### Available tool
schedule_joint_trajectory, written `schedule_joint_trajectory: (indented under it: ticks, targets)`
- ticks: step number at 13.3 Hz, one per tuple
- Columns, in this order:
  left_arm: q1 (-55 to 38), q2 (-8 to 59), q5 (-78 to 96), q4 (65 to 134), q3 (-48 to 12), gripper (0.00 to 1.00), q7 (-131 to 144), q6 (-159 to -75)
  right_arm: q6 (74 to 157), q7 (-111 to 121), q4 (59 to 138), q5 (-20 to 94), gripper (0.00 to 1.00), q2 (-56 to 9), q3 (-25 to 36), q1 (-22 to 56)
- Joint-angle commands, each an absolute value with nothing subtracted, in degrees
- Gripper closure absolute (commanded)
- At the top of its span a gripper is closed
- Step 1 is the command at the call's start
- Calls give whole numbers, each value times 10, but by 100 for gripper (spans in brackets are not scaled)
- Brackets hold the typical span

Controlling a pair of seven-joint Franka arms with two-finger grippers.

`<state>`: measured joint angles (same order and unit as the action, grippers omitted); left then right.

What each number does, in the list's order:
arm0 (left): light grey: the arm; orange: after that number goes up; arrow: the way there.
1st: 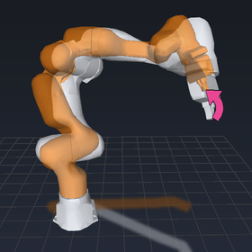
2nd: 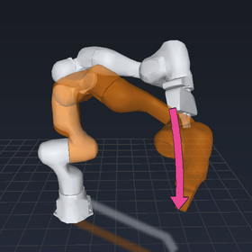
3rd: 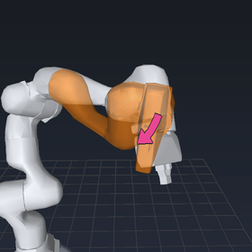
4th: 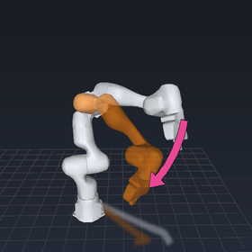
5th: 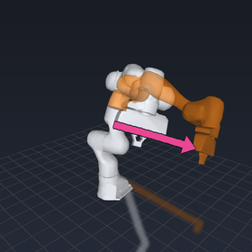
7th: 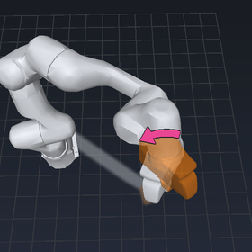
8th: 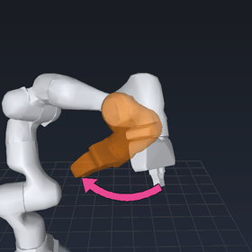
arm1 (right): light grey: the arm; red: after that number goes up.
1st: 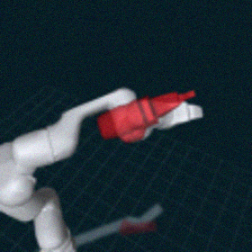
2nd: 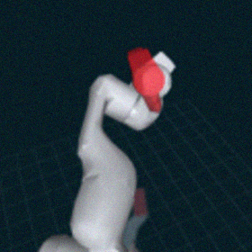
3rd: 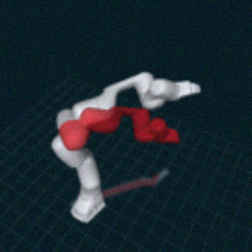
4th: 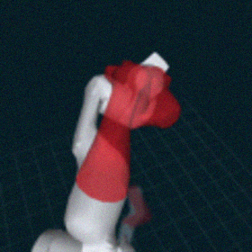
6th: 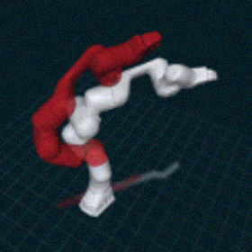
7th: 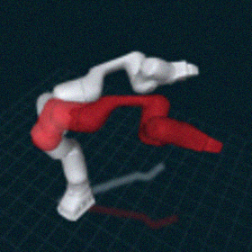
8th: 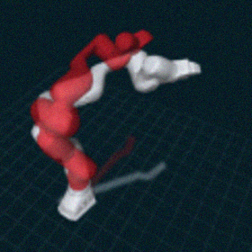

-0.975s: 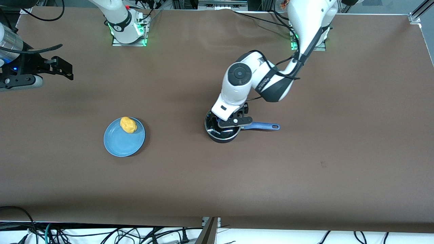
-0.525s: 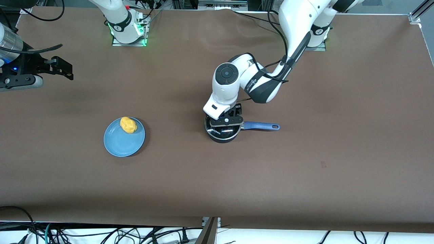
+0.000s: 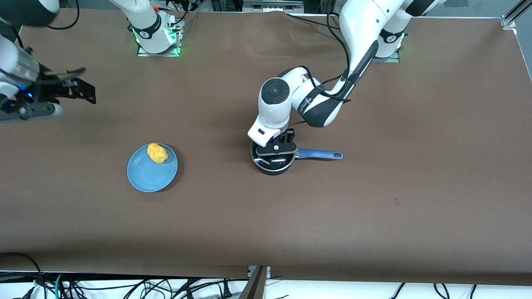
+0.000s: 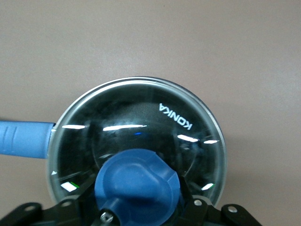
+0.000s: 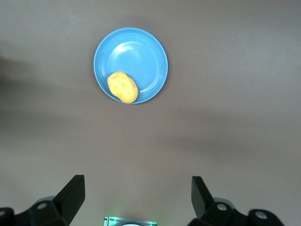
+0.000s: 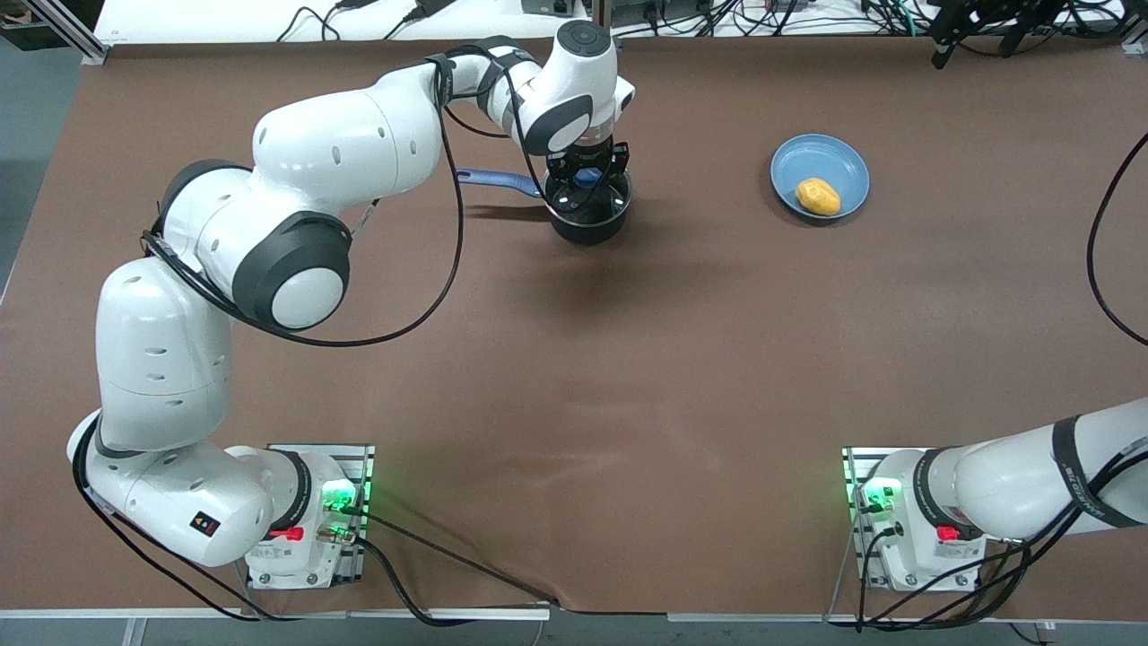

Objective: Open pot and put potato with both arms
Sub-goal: 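Grasp the lid knob with the left gripper while the right gripper reaches out, then lift the lid off with the left gripper while the right gripper grasps potato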

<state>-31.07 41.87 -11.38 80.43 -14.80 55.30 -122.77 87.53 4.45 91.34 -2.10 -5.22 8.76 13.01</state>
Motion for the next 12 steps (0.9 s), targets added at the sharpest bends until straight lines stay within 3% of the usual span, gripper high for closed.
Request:
schedule_joint_trajectory:
  ticks: [1,6,9,12]
  targets:
    - [-315,420,-128,786,-145,49,568,-1215,874,49,901,-15,0,-81,85,125]
    - [-290,371,-121,787,-145,48,560,-1178,865,75,901,-11,0,-120,84,127]
    - [-228,328,-99,818,-145,48,490,-1177,880,132,937,2,0,-127,82,132]
    - [-133,267,-59,886,-145,48,335,-1178,1019,145,1052,28,0,-120,72,133]
